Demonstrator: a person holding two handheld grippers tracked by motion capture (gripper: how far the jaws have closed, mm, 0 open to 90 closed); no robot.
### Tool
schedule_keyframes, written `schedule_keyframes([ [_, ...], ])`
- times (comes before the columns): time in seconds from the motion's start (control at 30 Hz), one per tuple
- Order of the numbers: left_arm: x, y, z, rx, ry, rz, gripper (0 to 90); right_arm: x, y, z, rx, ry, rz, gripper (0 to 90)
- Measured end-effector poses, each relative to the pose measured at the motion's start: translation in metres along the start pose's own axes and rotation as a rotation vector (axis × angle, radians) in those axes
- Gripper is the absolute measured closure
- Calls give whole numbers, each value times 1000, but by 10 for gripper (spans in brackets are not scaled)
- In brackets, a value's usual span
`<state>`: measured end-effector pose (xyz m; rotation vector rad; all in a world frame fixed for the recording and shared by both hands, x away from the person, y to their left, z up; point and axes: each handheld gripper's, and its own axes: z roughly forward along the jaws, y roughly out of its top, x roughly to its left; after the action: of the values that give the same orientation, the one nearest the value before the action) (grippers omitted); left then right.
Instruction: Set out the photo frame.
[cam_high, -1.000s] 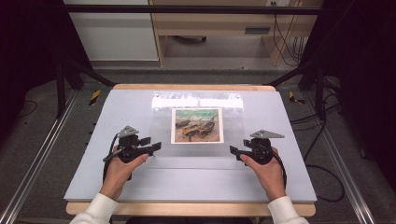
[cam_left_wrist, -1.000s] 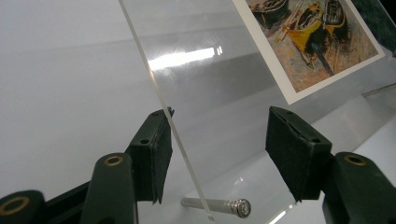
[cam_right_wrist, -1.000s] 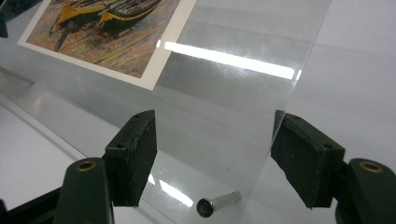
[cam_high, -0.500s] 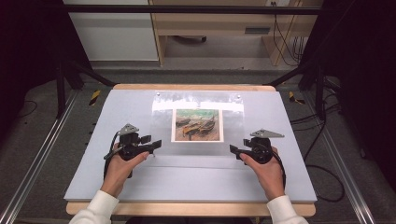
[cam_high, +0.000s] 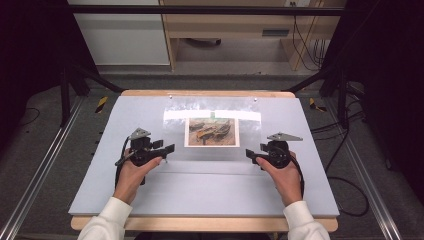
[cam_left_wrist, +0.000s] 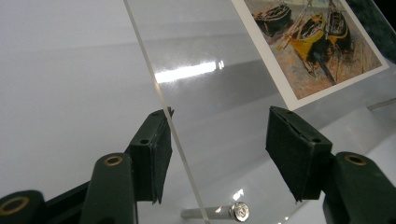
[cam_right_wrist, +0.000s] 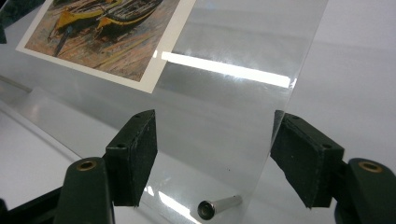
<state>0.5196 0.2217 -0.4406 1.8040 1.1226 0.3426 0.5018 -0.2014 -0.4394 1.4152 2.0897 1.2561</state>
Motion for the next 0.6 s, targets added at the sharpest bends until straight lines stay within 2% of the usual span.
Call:
schedule_keyframes([
  [0.23, -7, -6, -6, -11, 16, 43, 408, 7, -7, -6, -14, -25, -46, 323],
  [0.6, -14, -13, -16, -26, 35, 73, 451, 14, -15, -15, -28, -59, -91, 373],
])
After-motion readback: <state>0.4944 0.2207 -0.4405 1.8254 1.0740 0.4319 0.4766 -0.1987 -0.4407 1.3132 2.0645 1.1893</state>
